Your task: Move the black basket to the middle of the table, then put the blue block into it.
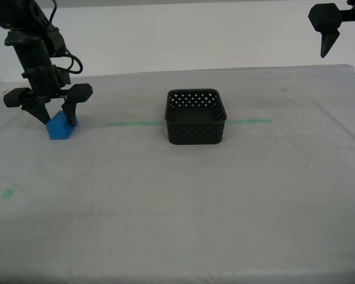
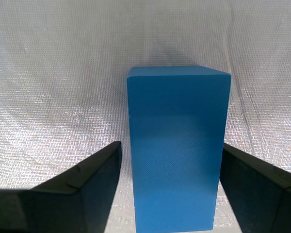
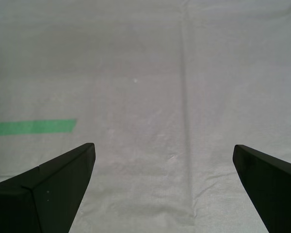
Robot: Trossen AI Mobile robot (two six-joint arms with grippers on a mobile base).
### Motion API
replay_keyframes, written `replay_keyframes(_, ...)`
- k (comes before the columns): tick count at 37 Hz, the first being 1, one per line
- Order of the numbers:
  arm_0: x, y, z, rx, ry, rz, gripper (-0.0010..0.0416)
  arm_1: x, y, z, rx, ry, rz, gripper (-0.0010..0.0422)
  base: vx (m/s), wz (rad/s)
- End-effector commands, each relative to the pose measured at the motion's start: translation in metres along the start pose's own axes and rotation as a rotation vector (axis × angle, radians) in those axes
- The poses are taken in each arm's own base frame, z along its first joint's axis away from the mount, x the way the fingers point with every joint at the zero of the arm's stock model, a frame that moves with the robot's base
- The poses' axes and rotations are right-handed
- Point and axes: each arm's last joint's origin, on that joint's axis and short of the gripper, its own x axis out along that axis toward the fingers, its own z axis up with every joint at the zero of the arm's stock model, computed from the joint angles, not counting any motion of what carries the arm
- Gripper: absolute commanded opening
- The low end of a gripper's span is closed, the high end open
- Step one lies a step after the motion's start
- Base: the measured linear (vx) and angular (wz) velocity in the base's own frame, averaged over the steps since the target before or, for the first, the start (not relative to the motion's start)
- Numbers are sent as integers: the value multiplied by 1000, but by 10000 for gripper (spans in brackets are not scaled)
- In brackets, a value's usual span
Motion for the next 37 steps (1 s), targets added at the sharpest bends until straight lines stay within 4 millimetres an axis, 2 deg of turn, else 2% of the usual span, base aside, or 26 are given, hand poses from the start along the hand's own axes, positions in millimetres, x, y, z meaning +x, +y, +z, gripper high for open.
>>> replay_keyframes(1, 0, 0, 0, 0, 1, -3, 399, 0, 0, 0, -4, 2, 3, 227, 0, 0)
replay_keyframes(14, 0, 0, 0, 0, 0, -3, 398, 0, 1, 0, -21, 2, 24, 106, 0, 0)
replay_keyframes(21, 0, 0, 0, 0, 1, -3, 399, 0, 2, 0, -28, 2, 24, -7, 0, 0)
replay_keyframes(23, 0, 0, 0, 0, 0, -3, 398, 0, 2, 0, -29, 1, 24, 4, 0, 0)
replay_keyframes(29, 0, 0, 0, 0, 0, -3, 399, 0, 2, 0, -35, 1, 24, -1, 0, 0)
replay_keyframes(37, 0, 0, 0, 0, 0, -3, 399, -15, 1, 1, -37, -40, 28, -2, 0, 0)
